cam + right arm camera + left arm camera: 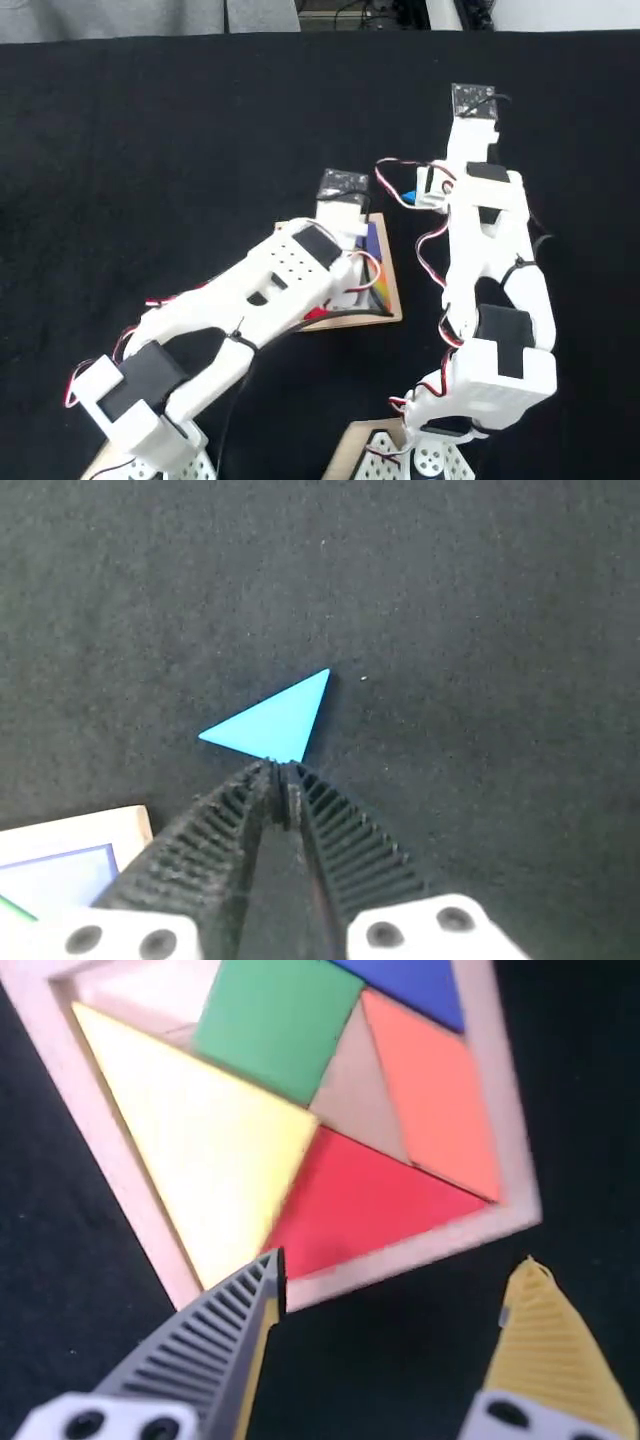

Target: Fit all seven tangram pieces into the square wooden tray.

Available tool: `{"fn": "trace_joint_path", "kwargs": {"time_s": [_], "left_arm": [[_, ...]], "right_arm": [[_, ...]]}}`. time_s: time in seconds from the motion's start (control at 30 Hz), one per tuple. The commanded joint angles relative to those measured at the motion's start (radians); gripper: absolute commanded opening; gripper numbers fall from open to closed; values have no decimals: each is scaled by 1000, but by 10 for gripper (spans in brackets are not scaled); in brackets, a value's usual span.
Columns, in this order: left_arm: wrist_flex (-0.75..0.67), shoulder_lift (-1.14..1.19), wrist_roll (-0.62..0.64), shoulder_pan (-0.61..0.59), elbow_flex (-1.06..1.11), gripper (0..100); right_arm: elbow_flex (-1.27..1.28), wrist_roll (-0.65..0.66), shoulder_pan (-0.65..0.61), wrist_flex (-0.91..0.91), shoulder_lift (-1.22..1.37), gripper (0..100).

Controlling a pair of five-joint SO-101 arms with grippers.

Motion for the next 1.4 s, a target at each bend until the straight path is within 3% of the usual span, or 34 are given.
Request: {"fn": "trace_joint_path", "kwargs": {"time_s": [0.0,0.27,0.53,0.67,1.07,1.23,1.37], "left_arm": [[-54,-48,-6,-56,36,346],[-55,-48,-6,-61,38,347],[-100,-43,-6,22,48,347],[-178,11,-6,-15,79,347],[-130,5,-11,-90,67,345],[78,-137,-48,-97,-18,345],[247,-325,-143,-237,-77,344]], "right_arm": [[-54,-9,14,9,-8,11],[-54,-9,14,9,-8,11],[-54,-9,14,9,-8,11],[-54,-9,14,9,-8,11],[-53,-9,12,9,-8,11],[-53,-9,12,9,-8,11],[-53,-9,14,9,-7,11]]}}
